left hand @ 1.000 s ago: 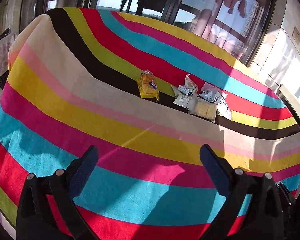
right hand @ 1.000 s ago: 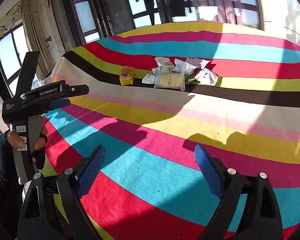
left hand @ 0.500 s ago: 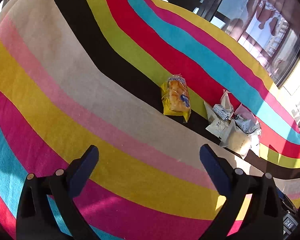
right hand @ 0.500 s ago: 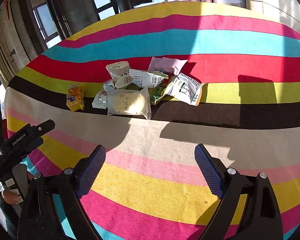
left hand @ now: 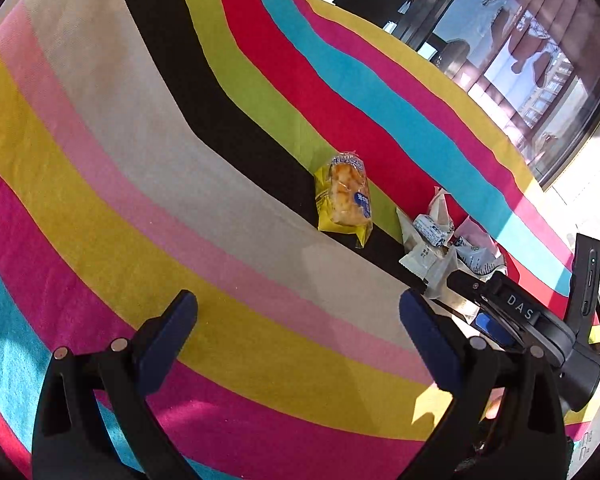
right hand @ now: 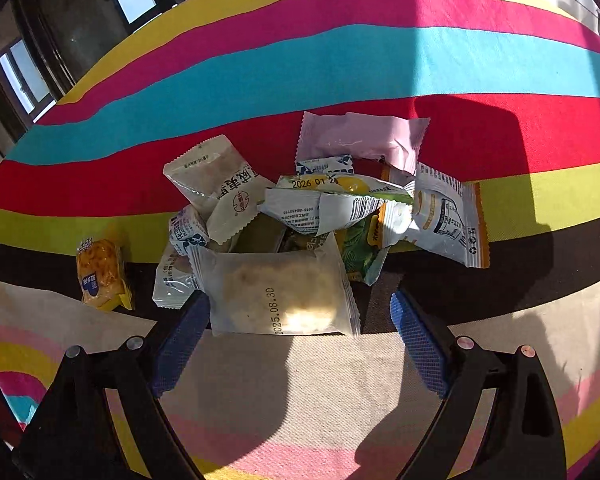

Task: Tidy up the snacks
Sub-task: 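Grasp the clear bread packet with the right tool and lift it, then grasp the yellow bread bun bag with the left tool and lift it, then carry the bread packet and bun bag to the white box and release both, then move both tools back over the snack pile on the table, then grasp the white printed snack bag with the right tool and lift it, then grasp the green-and-white snack packet with the left tool and lift it, then carry the white bag and green packet to the white box and release both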

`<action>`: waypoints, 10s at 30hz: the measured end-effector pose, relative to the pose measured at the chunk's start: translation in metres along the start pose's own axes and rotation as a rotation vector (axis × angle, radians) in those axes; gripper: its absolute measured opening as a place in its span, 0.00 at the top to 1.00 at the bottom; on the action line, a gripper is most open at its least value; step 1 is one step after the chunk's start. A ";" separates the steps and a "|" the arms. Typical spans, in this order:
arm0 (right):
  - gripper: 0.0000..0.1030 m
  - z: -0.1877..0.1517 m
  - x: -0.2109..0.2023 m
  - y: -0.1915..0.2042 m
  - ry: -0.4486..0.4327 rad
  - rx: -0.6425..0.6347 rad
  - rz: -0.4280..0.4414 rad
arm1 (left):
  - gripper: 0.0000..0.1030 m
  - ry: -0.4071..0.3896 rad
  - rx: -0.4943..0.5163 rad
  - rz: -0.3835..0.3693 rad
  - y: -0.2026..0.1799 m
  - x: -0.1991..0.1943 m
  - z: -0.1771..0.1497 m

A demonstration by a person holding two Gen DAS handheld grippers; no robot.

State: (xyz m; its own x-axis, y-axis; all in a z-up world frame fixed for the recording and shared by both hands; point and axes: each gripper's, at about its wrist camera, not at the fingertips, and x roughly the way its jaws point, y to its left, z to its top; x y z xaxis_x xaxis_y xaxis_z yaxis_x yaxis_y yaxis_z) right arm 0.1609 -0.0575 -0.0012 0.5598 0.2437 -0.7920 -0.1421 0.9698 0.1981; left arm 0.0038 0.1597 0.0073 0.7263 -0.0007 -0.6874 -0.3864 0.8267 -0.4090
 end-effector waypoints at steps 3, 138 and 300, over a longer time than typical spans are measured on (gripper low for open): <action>0.12 0.003 0.005 0.008 0.004 0.000 -0.053 | 0.02 0.001 0.005 0.003 -0.001 0.000 0.000; 0.42 -0.295 -0.208 0.180 0.000 -0.921 0.739 | 0.59 -0.198 0.005 0.069 0.204 -0.262 -0.171; 0.54 -0.059 -0.121 -0.136 -0.272 -0.117 0.284 | 0.51 0.127 0.381 -0.101 -0.126 0.017 -0.038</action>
State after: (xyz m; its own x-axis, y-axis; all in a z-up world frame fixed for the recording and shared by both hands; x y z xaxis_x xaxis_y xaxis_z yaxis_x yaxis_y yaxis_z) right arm 0.0644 -0.2191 0.0333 0.6778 0.5085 -0.5310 -0.4054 0.8610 0.3070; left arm 0.0429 0.0338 0.0244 0.6647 -0.1424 -0.7334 -0.0614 0.9679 -0.2436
